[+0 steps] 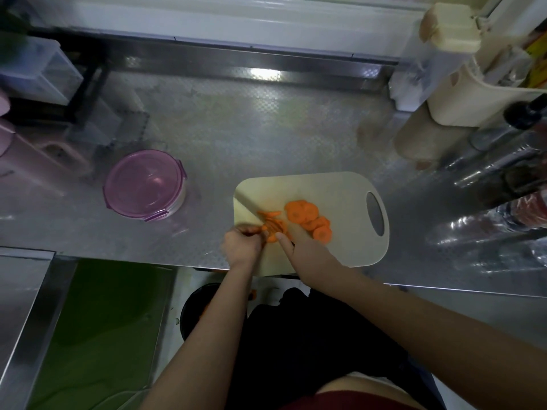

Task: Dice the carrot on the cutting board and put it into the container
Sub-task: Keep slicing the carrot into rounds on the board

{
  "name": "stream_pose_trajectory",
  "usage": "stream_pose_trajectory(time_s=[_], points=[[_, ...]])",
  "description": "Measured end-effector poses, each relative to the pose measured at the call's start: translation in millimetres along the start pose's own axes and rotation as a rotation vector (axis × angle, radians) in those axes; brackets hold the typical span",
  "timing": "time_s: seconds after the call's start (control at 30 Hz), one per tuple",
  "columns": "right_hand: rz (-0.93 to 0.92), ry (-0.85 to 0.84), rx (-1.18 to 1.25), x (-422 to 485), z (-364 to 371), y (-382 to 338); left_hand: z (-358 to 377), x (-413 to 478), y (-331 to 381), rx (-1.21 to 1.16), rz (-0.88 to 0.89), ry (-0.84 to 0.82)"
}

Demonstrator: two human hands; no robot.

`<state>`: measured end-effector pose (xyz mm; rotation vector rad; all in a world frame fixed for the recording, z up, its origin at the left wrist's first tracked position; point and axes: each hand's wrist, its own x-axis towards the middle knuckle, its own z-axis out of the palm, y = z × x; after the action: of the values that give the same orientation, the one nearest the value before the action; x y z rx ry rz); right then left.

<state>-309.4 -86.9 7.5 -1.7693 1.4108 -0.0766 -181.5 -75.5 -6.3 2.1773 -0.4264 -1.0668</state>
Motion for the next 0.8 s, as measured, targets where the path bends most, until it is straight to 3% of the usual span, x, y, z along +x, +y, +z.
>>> stream_pose_trajectory(time_s=[0.07,0.4,0.67,0.8], points=[[0.025,0.062,0.057,4.3,4.9,-4.8,-0.7,-1.2,0.2,0.006,0.012,0.001],[0.233,-0.131,0.071,18.1,-18.2,-10.4,1.2,0.3,-2.8,-0.023,0.032,-0.028],[0.152,-0.052,0.162,7.8,-23.3,-1.6,3.7,2.6,-5.2,-0.034,0.013,-0.044],[0.058,-0.001,0.086,6.2,-21.8,6.3,3.5,2.7,-5.8,-0.046,-0.002,-0.052]])
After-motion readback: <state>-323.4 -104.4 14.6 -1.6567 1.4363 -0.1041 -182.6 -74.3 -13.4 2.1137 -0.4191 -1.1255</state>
